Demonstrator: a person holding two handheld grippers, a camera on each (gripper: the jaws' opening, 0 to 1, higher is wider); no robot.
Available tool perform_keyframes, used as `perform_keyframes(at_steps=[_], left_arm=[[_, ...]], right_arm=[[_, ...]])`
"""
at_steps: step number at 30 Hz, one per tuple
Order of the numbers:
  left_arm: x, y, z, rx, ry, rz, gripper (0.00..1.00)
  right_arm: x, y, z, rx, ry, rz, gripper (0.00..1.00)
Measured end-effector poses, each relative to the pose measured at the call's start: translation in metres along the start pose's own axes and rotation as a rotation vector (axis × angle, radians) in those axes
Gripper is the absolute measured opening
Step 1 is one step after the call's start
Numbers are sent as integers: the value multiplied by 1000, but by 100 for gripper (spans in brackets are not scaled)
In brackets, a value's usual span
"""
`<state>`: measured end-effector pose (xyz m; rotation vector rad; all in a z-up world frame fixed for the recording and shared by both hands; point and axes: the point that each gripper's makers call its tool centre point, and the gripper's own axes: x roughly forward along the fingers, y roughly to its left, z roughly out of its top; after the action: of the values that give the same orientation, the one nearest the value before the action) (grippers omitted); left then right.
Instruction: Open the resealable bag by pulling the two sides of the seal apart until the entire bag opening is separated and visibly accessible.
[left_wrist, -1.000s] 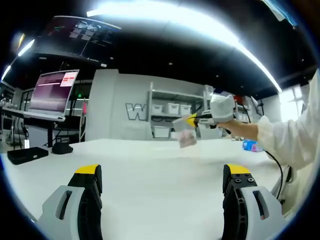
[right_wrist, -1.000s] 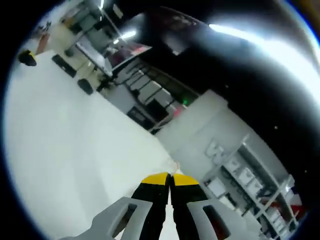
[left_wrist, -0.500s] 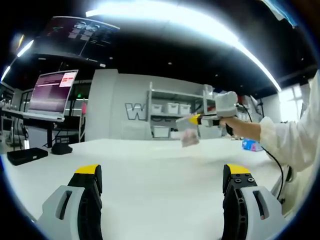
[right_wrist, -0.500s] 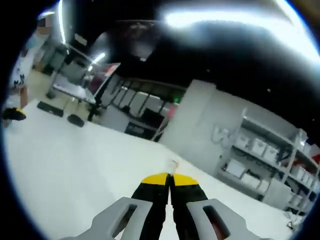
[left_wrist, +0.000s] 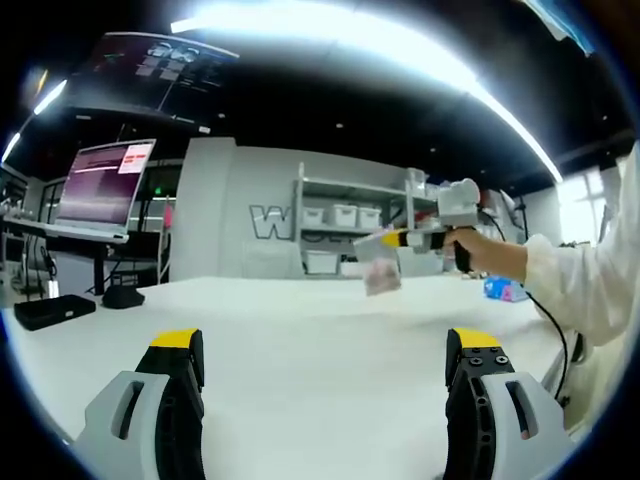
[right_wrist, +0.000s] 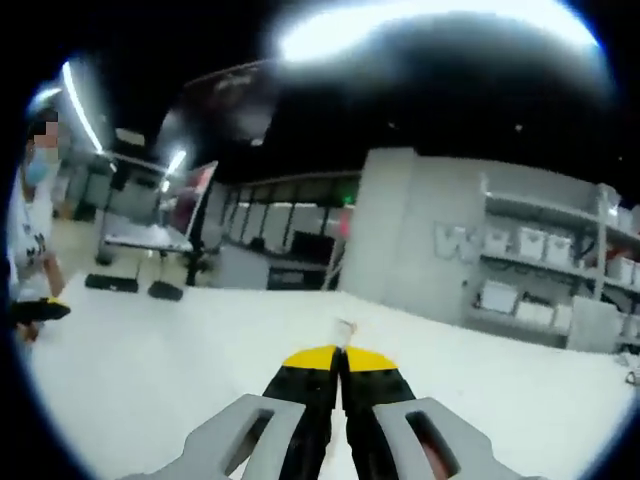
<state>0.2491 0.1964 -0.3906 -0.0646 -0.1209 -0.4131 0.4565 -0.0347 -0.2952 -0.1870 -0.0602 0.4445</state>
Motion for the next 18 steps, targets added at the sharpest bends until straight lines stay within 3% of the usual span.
perform_keyframes(at_steps=[18], left_arm=[[1,0,1,-1,-1,-1,100]], right_arm=[[-9,4,5,43,1,29,0]])
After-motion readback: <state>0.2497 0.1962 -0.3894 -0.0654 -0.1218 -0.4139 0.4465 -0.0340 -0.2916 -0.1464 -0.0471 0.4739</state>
